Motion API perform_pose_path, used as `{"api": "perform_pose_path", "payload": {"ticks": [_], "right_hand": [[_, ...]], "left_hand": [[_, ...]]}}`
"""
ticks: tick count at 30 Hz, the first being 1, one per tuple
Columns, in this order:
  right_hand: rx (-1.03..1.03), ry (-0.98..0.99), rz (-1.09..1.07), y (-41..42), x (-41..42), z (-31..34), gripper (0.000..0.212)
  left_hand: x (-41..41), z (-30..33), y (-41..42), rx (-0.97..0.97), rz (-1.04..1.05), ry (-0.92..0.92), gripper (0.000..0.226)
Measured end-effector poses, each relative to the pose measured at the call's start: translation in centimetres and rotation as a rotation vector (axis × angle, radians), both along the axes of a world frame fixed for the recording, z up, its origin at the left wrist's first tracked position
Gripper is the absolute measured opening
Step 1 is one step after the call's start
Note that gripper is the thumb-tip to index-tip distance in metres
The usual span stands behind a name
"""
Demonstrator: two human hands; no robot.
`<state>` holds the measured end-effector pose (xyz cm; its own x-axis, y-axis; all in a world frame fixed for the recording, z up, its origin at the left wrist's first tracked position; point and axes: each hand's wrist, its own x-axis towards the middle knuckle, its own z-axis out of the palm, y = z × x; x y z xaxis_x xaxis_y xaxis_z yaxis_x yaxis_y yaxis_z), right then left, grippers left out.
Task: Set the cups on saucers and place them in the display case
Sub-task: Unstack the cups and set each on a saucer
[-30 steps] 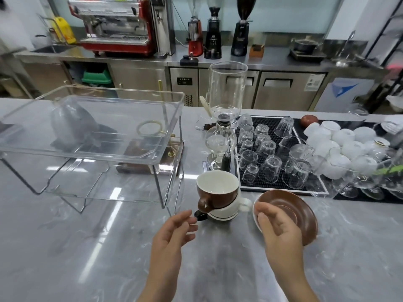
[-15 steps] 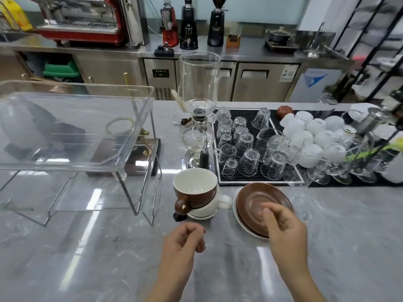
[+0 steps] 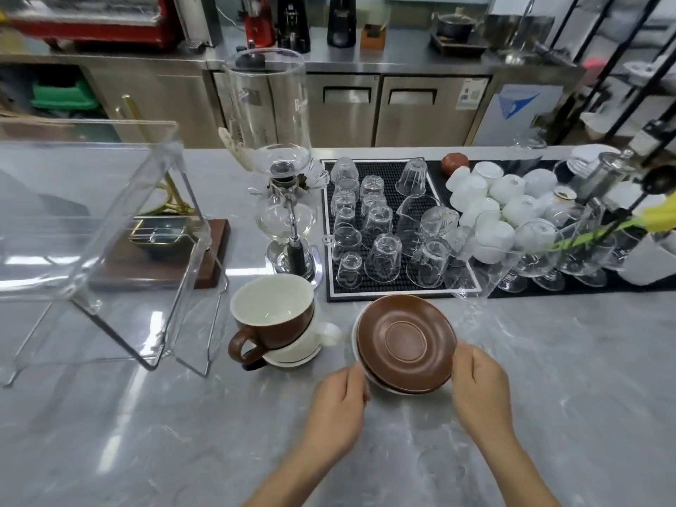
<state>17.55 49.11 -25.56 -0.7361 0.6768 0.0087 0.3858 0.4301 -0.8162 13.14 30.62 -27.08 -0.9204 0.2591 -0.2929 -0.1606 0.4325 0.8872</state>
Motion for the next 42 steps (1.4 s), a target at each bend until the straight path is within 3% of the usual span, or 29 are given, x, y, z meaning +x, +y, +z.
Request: {"api": "perform_pose_path", "payload": {"ticks": [3,7,15,24,32,42], "right_hand": [[0.026,-0.039,0.046,1.1,-0.1,-0.7,0.044],[0.072,-0.107,0.086,2.5,-0.7,-1.5,0.042],[0.178,-0.197,0.088,4.0,-2.1,-1.4,0.054],[0.267,-0.266,0.129,4.9,-2.2,-2.4,0.056],[0.285,-0.236,0.200,5.3,-1.6,-2.9,0.053],[0.190,-0.089,0.197,4.4,0.7,-1.8,0.053]], "left_hand": [[-0.2,-0.1,0.9,-0.082,-0.080,0.026,0.035],[-0.5,-0.7,1.4,-0.116,-0.033,0.091,0.031],[-1.8,-1.0,2.1,-0.202,-0.022,0.184,0.058],[-2.0,-1.0,2.3,-0.320,-0.044,0.202,0.060],[-2.0,-1.6,2.4,-0.225,-0.007,0.173,0.053],[0.3,-1.8,1.8,0.066,0.055,0.073,0.050]]}}
